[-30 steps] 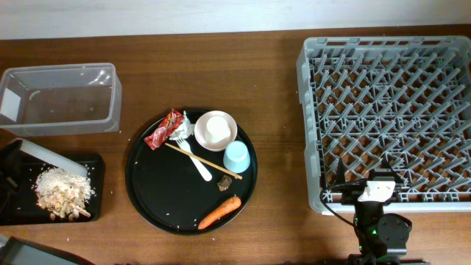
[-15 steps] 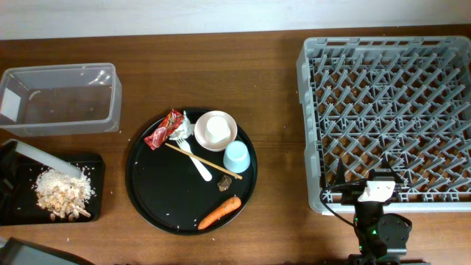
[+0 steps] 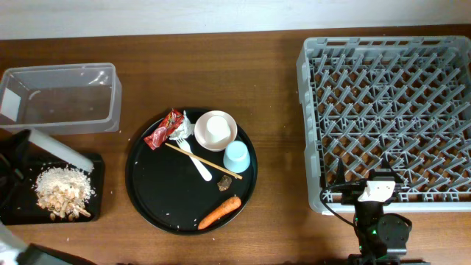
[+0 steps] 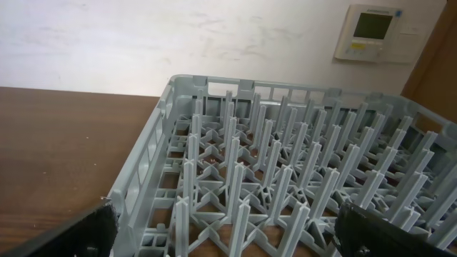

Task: Sort waste into correct bins and load items into the dishwasher rack
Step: 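Carry the emptied plate back and set it on the round tray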

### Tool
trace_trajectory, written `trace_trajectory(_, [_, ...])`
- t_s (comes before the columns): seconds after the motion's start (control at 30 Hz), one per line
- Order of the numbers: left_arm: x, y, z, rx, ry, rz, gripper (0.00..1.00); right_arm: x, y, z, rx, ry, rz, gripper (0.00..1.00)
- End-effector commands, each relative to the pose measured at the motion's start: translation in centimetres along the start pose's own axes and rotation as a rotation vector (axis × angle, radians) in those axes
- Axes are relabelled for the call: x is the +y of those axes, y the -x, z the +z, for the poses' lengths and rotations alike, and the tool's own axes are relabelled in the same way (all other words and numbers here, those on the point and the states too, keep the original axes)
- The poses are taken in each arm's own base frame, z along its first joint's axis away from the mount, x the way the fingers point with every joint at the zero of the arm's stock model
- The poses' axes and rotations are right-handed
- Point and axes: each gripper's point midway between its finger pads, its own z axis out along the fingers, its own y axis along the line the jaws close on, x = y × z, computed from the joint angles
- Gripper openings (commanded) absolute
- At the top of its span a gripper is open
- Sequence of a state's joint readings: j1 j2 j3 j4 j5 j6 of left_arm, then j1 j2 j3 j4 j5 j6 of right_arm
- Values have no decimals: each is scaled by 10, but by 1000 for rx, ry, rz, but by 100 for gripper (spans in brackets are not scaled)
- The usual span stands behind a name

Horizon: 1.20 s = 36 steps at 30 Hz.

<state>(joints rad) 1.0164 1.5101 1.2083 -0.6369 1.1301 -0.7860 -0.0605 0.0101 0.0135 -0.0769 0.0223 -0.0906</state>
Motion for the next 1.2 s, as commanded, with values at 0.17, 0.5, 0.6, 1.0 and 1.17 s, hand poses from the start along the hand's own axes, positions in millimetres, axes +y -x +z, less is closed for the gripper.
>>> trace_trajectory(0.17, [-11,-75,-20,-48,222,289,1,-3,-3,0,6,-16,-6,99])
trace_trajectory(0.5, [21,-191,2,169,538,618,1,-3,-3,0,6,-16,-6,99])
trace_trajectory(0.6, [34,-224,12,254,614,775,1,-3,-3,0,6,-16,-6,99])
trace_trajectory(1.0, [106,-272,59,286,735,987,1,-3,-3,0,6,-16,-6,99])
trace_trajectory(1.17, [130,-272,98,295,805,1049,1,-3,-3,0,6,-16,-6,99])
